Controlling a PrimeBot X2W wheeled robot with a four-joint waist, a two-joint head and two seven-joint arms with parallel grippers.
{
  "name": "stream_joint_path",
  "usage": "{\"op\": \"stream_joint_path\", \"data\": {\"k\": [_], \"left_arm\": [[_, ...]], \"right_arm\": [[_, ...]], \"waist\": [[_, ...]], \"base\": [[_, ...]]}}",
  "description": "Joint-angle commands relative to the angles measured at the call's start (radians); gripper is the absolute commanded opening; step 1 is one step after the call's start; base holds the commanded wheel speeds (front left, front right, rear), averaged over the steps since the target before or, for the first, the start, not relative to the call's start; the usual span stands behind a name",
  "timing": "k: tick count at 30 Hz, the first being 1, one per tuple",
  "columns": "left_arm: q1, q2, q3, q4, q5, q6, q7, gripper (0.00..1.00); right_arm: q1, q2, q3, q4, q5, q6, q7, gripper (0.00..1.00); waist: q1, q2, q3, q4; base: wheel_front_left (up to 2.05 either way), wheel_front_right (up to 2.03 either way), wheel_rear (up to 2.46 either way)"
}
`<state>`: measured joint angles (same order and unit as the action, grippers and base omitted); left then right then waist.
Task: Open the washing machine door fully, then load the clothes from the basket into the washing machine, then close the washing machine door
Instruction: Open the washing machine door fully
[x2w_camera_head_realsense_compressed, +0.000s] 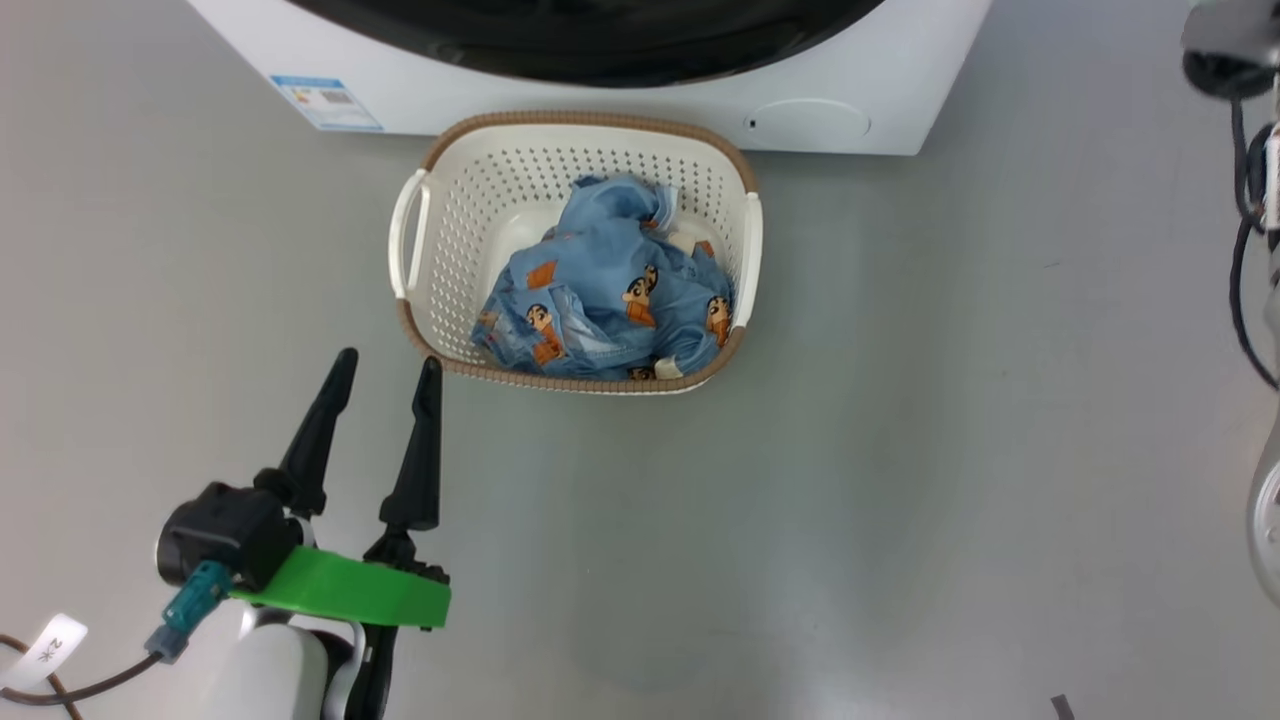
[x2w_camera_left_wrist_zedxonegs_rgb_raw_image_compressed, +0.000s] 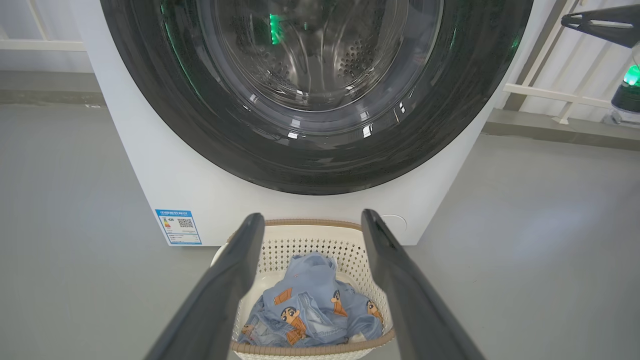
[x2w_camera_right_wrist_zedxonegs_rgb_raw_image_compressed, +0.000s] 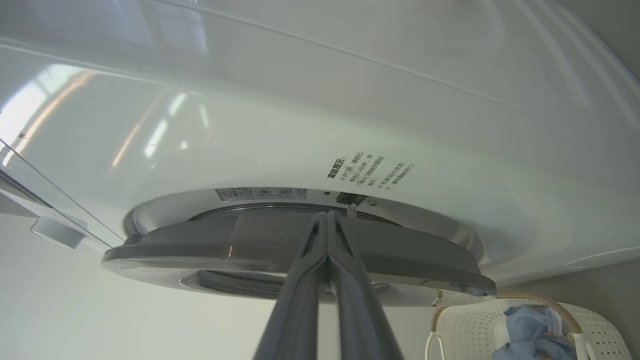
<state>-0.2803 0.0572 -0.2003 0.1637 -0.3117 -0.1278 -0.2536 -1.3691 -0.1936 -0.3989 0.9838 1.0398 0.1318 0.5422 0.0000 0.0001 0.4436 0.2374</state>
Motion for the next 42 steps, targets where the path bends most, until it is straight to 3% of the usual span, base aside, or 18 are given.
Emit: {"op": "stream_joint_path", "data": {"k": [1, 17, 32, 42], "left_arm": [[-0.026, 0.015, 0.024, -0.036, -0.010, -0.003, -0.008, 1.00], [-0.063, -0.002, -0.008, -0.059, -0.031, -0.003, -0.008, 1.00], [-0.084, -0.007, -0.025, -0.072, -0.061, -0.003, -0.008, 1.00], [-0.092, -0.007, -0.024, -0.075, -0.077, -0.003, -0.008, 1.00]], "right_arm": [[-0.064, 0.013, 0.009, 0.001, -0.038, -0.001, -0.010, 0.00], [-0.267, 0.034, -0.015, 0.151, -0.198, -0.001, -0.050, 0.00], [-0.334, 0.044, -0.049, 0.230, -0.260, -0.001, -0.106, 0.00], [-0.334, 0.058, -0.046, 0.245, -0.266, -0.001, -0.032, 0.00]], "waist": [[0.0000, -0.0001, 0.026, 0.018], [0.0000, -0.0001, 0.102, 0.061], [0.0000, -0.0001, 0.164, 0.088], [0.0000, -0.0001, 0.171, 0.092]], "base": [[0.00, 0.00, 0.00], [0.00, 0.00, 0.00], [0.00, 0.00, 0.00], [0.00, 0.00, 0.00]]}}
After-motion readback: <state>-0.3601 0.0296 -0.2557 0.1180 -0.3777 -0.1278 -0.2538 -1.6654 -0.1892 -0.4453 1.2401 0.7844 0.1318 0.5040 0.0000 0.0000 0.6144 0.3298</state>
